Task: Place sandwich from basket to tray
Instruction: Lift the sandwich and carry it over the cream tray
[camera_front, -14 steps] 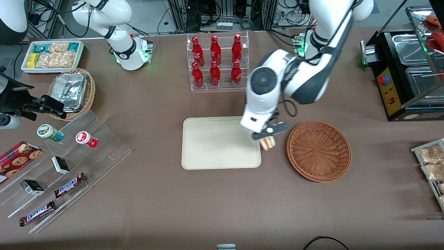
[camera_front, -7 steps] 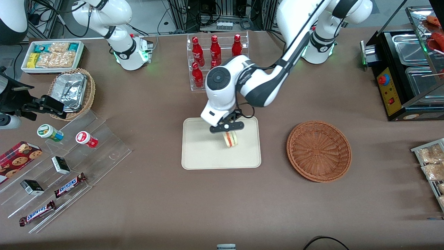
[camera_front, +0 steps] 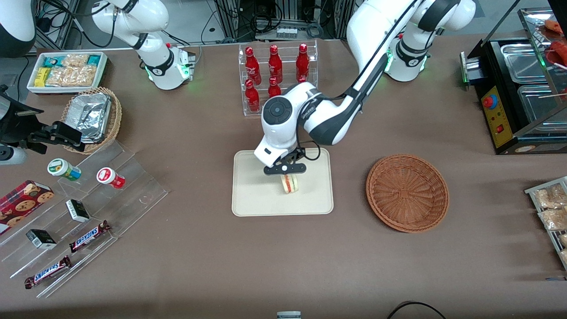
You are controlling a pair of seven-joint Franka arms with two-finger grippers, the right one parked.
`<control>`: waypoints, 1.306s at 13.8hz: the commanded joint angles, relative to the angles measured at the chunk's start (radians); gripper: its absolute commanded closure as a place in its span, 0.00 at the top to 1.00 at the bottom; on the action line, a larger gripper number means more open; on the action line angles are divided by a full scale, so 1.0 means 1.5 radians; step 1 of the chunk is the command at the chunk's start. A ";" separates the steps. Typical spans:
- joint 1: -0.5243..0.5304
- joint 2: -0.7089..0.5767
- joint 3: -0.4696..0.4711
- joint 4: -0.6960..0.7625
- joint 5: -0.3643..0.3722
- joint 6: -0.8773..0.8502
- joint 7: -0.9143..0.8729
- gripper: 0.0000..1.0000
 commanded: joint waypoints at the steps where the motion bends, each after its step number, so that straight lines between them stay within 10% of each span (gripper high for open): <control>1: -0.011 0.035 0.003 0.020 0.007 0.030 0.008 0.00; 8: -0.022 0.053 0.003 0.015 0.020 0.045 0.029 0.00; 9: -0.022 0.053 0.003 0.014 0.021 0.045 0.024 0.08; 11: -0.021 0.053 0.004 0.014 0.018 0.045 0.023 0.90; 18: -0.008 0.010 0.008 0.021 0.012 -0.018 0.023 0.99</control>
